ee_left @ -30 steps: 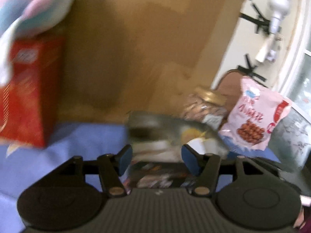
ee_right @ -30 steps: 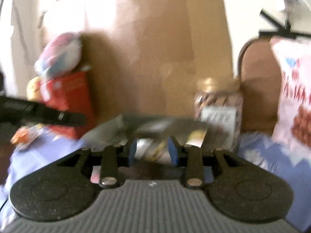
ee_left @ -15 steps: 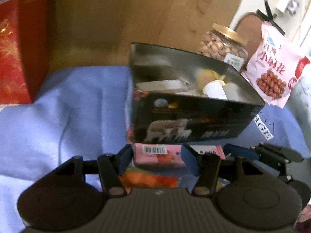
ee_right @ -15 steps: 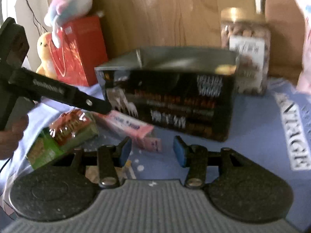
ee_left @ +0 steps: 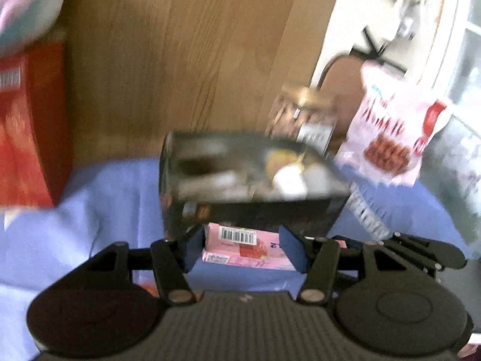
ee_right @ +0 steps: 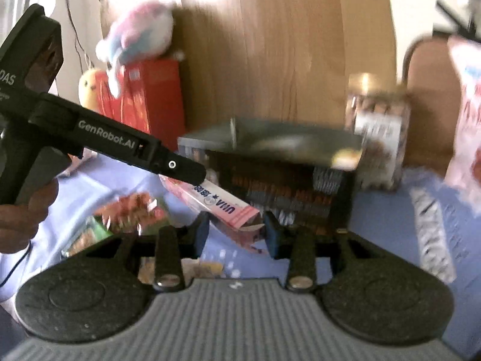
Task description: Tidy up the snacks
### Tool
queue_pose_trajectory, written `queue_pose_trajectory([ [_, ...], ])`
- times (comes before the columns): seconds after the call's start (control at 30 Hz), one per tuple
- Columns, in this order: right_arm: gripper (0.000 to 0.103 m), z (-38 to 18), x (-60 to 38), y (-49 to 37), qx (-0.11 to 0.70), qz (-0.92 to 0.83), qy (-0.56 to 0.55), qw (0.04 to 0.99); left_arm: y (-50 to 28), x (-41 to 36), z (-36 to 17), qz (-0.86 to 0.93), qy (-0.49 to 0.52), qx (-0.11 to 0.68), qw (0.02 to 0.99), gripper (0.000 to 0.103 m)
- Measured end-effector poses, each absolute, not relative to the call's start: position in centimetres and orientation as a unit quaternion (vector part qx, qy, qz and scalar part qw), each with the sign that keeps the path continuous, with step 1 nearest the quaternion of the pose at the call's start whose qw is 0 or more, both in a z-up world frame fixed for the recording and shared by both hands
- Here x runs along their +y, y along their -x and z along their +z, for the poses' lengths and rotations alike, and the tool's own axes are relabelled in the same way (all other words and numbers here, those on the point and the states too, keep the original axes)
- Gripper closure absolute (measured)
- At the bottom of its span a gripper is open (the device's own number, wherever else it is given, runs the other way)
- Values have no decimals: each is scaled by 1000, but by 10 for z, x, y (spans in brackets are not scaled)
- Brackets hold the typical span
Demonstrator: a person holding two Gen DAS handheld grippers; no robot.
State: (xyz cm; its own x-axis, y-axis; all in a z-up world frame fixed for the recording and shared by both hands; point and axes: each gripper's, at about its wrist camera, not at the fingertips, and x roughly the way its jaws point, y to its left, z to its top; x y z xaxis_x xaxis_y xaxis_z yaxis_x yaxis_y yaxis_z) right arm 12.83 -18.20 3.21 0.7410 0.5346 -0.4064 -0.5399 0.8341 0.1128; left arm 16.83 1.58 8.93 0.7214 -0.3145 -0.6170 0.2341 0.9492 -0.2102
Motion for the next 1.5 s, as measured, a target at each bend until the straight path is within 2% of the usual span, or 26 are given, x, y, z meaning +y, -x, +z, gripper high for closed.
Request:
queue_pose_trajectory([
  [0.2, 61, 52, -194, -154, 169, 255, 17, 952, -202, 2, 114, -154, 64, 298, 940, 48],
  [0.4, 61, 46, -194, -193, 167, 231, 44, 958, -246, -5, 92, -138, 108, 302, 937, 48],
  [0.57, 58, 32, -192, -207, 178, 176, 79, 965, -255, -13, 75, -122, 99, 306, 939, 47],
  [0.67, 58, 35, -204, -200, 178, 180, 36, 967, -237, -17, 81, -112, 71, 279, 951, 46],
  [0.8, 58, 38, -218, -169, 181, 197, -16, 963, -192, -7, 95, -135, 83, 248, 956, 46],
  [0.9, 57, 34, -227, -139, 191, 223, -43, 955, -148, 3, 99, -153, 99, 234, 955, 40],
  [1.0, 57, 25, -231, -111, 209, 231, -55, 949, -107, 5, 88, -175, 101, 240, 949, 40],
  [1.17, 57, 10, -240, -78, 229, 250, -92, 936, -44, 0, 55, -164, 48, 240, 956, 40],
  [1.33, 57, -4, -238, -74, 266, 231, -107, 930, -10, 3, 25, -140, 29, 229, 963, 40],
  [1.43, 55, -4, -237, -71, 257, 222, -106, 935, -1, 4, 20, -129, 25, 211, 969, 40],
  [1.5, 52, -4, -236, -71, 259, 219, -104, 935, 5, 3, 22, -123, 19, 182, 975, 33],
])
